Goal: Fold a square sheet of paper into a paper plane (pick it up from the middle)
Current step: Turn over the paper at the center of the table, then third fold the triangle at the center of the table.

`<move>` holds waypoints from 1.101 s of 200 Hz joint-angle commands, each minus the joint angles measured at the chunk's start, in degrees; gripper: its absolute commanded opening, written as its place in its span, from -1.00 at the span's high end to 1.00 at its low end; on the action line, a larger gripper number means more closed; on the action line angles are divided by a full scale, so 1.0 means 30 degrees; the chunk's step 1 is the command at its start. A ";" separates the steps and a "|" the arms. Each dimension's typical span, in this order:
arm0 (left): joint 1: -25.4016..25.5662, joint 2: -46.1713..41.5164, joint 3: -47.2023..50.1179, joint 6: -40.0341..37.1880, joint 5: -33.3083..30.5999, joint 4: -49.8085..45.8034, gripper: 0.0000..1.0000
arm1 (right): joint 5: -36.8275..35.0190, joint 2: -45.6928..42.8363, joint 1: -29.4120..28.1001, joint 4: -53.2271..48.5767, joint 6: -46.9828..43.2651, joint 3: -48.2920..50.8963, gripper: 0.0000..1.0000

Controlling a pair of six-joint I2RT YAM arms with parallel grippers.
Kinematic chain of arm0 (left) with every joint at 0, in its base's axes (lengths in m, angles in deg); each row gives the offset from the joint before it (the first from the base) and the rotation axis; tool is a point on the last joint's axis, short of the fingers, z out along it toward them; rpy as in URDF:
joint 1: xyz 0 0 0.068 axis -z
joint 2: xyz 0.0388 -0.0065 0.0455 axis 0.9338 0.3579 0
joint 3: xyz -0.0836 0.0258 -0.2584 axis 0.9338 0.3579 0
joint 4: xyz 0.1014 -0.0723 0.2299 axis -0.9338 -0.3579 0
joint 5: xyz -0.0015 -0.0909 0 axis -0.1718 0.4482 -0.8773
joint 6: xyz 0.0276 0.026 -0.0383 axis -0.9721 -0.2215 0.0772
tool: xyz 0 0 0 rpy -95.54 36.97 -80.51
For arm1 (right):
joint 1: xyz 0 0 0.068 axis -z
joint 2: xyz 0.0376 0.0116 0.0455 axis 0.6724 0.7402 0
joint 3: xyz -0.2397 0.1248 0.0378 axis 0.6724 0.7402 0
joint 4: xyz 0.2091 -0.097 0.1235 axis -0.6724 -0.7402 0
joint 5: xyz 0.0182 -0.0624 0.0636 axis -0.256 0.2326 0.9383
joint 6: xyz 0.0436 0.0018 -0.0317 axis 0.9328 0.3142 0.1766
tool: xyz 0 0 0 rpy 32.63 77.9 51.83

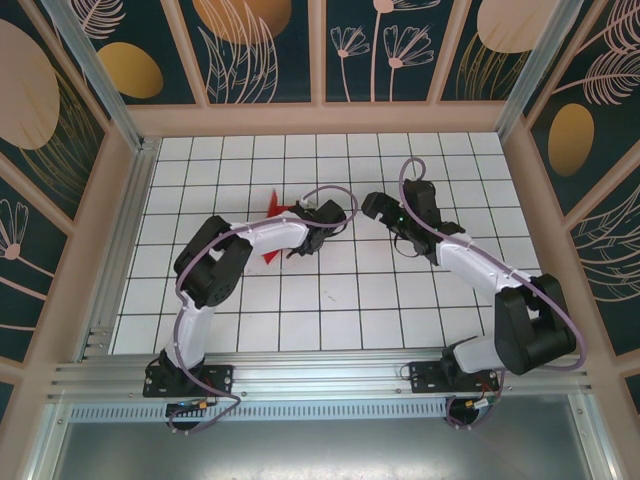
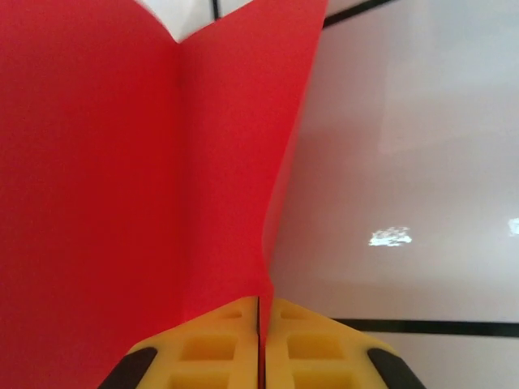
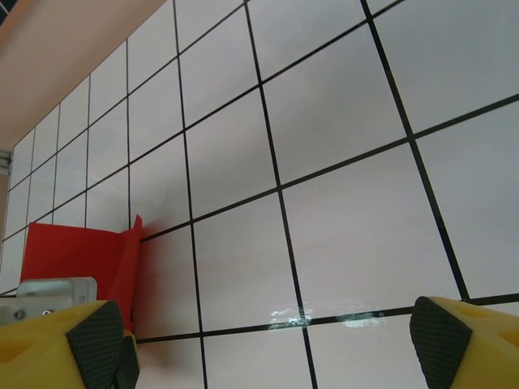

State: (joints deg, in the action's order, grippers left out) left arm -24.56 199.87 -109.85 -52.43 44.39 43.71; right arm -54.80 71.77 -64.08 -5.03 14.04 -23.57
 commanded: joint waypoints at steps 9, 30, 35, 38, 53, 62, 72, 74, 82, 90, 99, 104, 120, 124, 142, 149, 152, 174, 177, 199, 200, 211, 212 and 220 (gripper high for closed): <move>-0.0117 0.0138 -0.0887 -0.0228 0.1759 0.0428 0.60 | 0.0436 0.0343 0.0151 -0.0238 0.0576 -0.0504 -0.87; -0.0130 -0.1012 -0.1339 -0.0296 0.3290 0.0567 0.37 | 0.0446 0.0254 0.0168 -0.0132 0.0671 -0.0432 -0.87; -0.0119 -0.1457 -0.1358 -0.0323 0.3927 0.0784 0.35 | 0.0437 0.0231 0.0179 -0.0125 0.0707 -0.0417 -0.87; -0.0116 -0.1713 -0.1317 -0.0340 0.4332 0.1003 0.31 | 0.0451 0.0213 0.0174 -0.0107 0.0708 -0.0391 -0.87; -0.0132 -0.3437 -0.0852 -0.0451 0.6899 0.2201 0.16 | 0.0532 0.0239 0.0202 -0.0117 0.0686 -0.0388 -0.87; -0.0140 -0.4430 -0.0429 -0.0473 0.8321 0.3073 0.09 | 0.0707 0.0282 0.0198 -0.0096 0.0627 -0.0388 -0.87; -0.0178 -0.5572 0.0137 -0.0415 0.9539 0.4017 0.01 | 0.1212 0.0332 0.0212 0.0000 0.0495 -0.0316 -0.87; -0.0182 -0.5845 0.0263 -0.0378 0.9753 0.4208 -0.01 | 0.1385 0.0362 0.0214 0.0063 0.0428 -0.0289 -0.86; -0.0258 -0.6741 0.0752 -0.0165 1.0315 0.4864 -0.08 | 0.2216 0.0451 0.0173 0.0349 0.0277 -0.0169 -0.85; -0.0431 -0.7543 0.1258 0.0108 1.0692 0.5423 -0.16 | 0.3050 0.0559 0.0135 0.0745 0.0224 -0.0009 -0.84; -0.0852 -0.8628 0.2032 0.0606 1.1174 0.6157 -0.25 | 0.3945 0.0782 -0.0033 0.1161 0.0203 0.0082 -0.84; -0.1100 -0.9132 0.2529 0.0931 1.1389 0.6575 -0.31 | 0.4374 0.0934 -0.0189 0.1327 0.0151 0.0100 -0.84; -0.2372 -1.0579 0.4312 0.2127 1.2006 0.7939 -0.41 | 0.5150 0.1603 -0.1082 0.1511 -0.0051 -0.0224 -0.85; -0.2710 -1.0892 0.4780 0.2440 1.2081 0.8220 -0.44 | 0.5289 0.1807 -0.1310 0.1524 -0.0103 -0.0355 -0.86; -0.4068 -1.2298 0.6749 0.3457 1.1840 0.9123 -0.55 | 0.5031 0.2899 -0.2745 0.1195 0.0066 -0.1114 -0.91; -0.4510 -1.2749 0.7363 0.3774 1.1644 0.9296 -0.60 | 0.5169 0.3381 -0.3061 0.1226 0.0264 -0.1349 -0.93; -0.4679 -1.2935 0.7676 0.3863 1.1646 0.9420 -0.62 | 0.5196 0.3557 -0.3381 0.1288 0.0407 -0.1431 -0.93; -0.5694 -1.4104 0.9723 0.4549 1.2046 1.0333 -0.69 | 0.6054 0.5115 -0.4566 0.2130 0.1703 -0.1885 -0.90; -0.5815 -1.4214 1.0054 0.4641 1.2110 1.0443 -0.70 | 0.6159 0.5337 -0.4694 0.2273 0.1854 -0.1944 -0.89; -0.6605 -1.4794 1.1508 0.5221 1.2922 1.1240 -0.71 | 0.6816 0.6521 -0.5560 0.3319 0.3040 -0.2313 -0.75; -0.6641 -1.4814 1.1556 0.5230 1.2960 1.1276 -0.71 | 0.6819 0.6581 -0.5588 0.3371 0.3090 -0.2346 -0.75; -0.6971 -1.4923 1.2037 0.5410 1.3248 1.1549 -0.72 | 0.7143 0.7055 -0.5923 0.3817 0.3602 -0.2518 -0.63; -0.7000 -1.4937 1.2070 0.5428 1.3270 1.1563 -0.72 | 0.7188 0.7112 -0.5960 0.3884 0.3635 -0.2537 -0.62; -0.7212 -1.4950 1.2306 0.5474 1.3443 1.1688 -0.74 | 0.7354 0.7409 -0.6231 0.4242 0.3922 -0.2614 -0.54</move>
State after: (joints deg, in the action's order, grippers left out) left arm -44.36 156.81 -74.87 -38.73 81.67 73.65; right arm -36.24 91.39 -80.86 2.21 20.81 -28.86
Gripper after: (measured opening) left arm 0.861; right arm 0.821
